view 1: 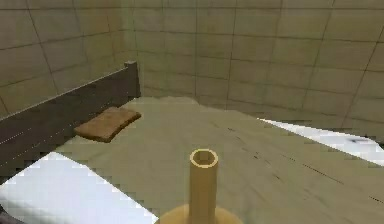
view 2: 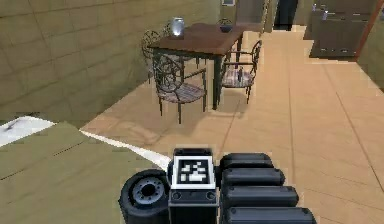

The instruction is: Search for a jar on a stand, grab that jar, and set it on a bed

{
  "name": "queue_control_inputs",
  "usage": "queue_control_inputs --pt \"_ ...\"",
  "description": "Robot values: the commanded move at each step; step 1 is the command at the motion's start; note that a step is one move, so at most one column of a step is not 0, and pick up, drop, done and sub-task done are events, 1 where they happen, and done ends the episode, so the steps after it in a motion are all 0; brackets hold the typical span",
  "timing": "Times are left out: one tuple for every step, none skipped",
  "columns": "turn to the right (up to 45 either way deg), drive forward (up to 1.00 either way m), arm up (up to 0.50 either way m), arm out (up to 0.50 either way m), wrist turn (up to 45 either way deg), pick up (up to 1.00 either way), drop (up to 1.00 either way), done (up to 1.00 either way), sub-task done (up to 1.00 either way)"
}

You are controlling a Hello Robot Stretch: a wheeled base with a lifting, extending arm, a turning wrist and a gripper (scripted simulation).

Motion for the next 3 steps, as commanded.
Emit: queue_control_inputs --pt "-45.0 0.00 0.00 0.00 0.0 0.00 0.00 0.00 0.00" --pt "-45.0 0.00 0.00 0.00 0.0 0.00 0.00 0.00 0.00" --pt "-45.0 0.00 0.00 0.00 0.0 0.00 0.00 0.00 0.00"
